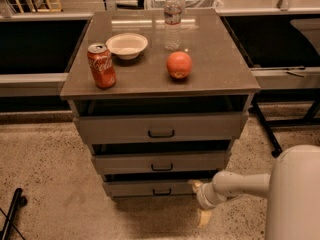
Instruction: Open bottom drawer
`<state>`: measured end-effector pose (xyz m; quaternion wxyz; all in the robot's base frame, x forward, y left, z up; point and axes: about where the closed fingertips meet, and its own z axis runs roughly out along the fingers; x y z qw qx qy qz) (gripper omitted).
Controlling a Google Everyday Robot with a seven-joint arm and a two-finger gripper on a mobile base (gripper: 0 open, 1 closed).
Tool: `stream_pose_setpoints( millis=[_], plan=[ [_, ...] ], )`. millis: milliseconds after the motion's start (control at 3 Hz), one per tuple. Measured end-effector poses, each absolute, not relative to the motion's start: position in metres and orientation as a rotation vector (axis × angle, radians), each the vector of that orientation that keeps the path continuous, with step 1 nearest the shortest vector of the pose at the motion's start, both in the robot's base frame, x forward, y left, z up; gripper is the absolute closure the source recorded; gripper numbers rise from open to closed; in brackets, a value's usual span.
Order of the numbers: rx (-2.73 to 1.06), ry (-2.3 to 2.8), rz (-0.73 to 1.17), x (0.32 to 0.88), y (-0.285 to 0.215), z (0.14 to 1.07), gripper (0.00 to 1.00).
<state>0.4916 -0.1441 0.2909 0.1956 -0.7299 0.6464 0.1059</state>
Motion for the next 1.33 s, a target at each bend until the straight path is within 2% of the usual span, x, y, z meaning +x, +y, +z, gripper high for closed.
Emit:
stream_pose_setpoints(
  millis=[667, 1333],
  plan=[
    [-1.838, 1.674, 0.088, 0.523, -0.189, 0.272, 0.00],
    [-1.846, 1.556, 0.169, 0.557, -0.198, 0.266, 0.00]
  ],
)
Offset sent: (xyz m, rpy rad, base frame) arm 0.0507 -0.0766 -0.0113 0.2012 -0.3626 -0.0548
